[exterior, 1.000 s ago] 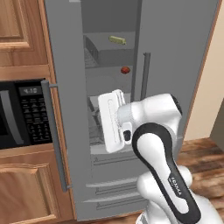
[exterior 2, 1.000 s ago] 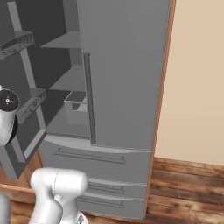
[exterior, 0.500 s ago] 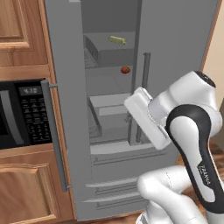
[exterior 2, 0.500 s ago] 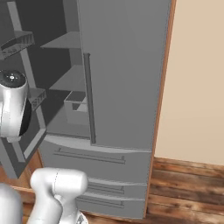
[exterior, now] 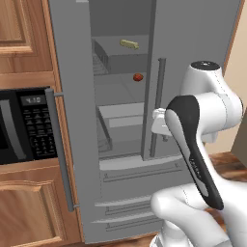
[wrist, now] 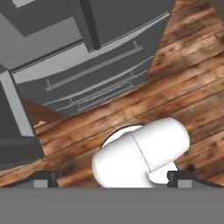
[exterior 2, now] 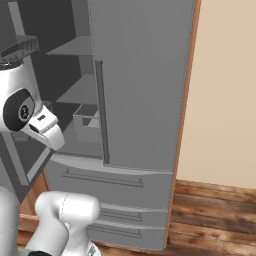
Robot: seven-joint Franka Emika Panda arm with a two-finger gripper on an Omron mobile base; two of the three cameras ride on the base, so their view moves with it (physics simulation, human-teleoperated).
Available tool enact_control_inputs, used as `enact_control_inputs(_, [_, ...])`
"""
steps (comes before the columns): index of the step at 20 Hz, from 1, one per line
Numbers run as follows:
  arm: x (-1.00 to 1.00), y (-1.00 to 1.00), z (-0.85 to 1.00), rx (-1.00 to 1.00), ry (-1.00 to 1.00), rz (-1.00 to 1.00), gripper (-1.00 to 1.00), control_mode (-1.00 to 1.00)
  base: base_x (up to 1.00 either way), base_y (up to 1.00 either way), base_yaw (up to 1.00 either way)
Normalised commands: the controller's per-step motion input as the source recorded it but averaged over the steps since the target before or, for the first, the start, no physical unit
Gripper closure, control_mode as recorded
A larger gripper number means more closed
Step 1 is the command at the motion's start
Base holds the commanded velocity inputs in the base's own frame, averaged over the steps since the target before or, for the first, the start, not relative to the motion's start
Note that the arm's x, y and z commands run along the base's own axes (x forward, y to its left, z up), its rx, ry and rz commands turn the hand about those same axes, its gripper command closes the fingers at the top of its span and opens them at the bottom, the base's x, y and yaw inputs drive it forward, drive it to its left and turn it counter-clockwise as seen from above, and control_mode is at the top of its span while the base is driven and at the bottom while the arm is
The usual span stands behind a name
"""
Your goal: Retrieve the butter from the fridge and place it on a plate on the dining table. Then retrieve the butter knife by the fridge and place it near the plate.
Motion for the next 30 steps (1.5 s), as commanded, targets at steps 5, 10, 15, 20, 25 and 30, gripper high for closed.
enact_control_inputs(5, [0.01,-0.76,-0.71,-0.4,-0.23,0.22,-1.0,-1.0,0.0,0.0,0.0])
enact_control_inputs(10, [0.73,-0.29,-0.09,-0.04,-0.34,0.0,-1.0,-1.0,0.0,0.0,0.0])
enact_control_inputs(15, [0.8,-0.01,0.11,-0.01,-0.19,0.11,-1.0,-1.0,0.0,0.0,0.0])
enact_control_inputs(20, [0.64,0.0,0.04,0.05,0.0,0.07,-1.0,-1.0,0.0,0.0,0.0])
enact_control_inputs(25, [0.74,0.02,0.11,0.13,-0.01,0.09,-1.0,-1.0,0.0,0.0,0.0])
enact_control_inputs(30, [0.29,0.0,0.06,0.02,-0.17,0.14,-1.0,-1.0,0.0,0.0,0.0])
